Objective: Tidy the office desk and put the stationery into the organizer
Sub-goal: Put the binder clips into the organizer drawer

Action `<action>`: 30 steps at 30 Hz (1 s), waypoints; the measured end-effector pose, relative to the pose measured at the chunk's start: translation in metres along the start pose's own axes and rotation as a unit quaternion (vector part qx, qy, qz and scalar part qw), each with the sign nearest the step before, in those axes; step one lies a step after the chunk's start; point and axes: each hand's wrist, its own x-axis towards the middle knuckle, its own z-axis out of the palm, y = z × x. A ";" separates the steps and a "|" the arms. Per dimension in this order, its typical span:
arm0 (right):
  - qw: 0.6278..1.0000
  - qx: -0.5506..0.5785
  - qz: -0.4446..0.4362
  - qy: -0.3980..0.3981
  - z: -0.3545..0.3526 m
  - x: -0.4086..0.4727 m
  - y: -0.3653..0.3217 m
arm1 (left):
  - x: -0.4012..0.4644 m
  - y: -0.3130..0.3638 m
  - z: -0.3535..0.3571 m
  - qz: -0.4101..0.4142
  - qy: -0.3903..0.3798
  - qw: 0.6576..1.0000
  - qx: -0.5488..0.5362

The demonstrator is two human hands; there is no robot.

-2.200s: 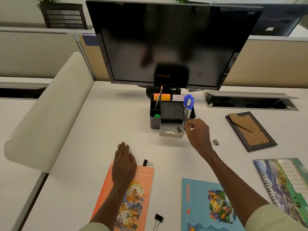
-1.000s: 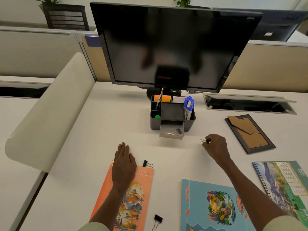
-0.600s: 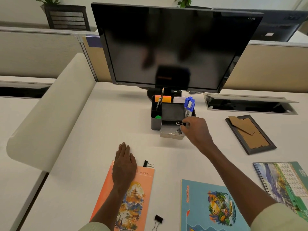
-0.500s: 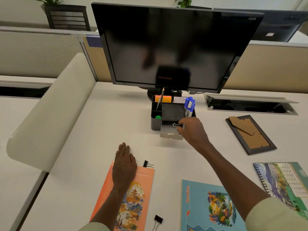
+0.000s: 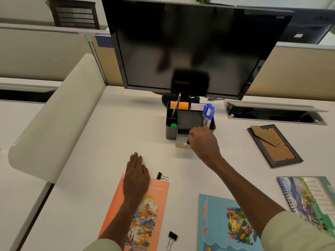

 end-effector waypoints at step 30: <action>0.954 0.015 -0.202 -0.219 0.079 -0.067 -0.046 | 0.002 -0.004 0.005 0.001 0.010 1.000 0.010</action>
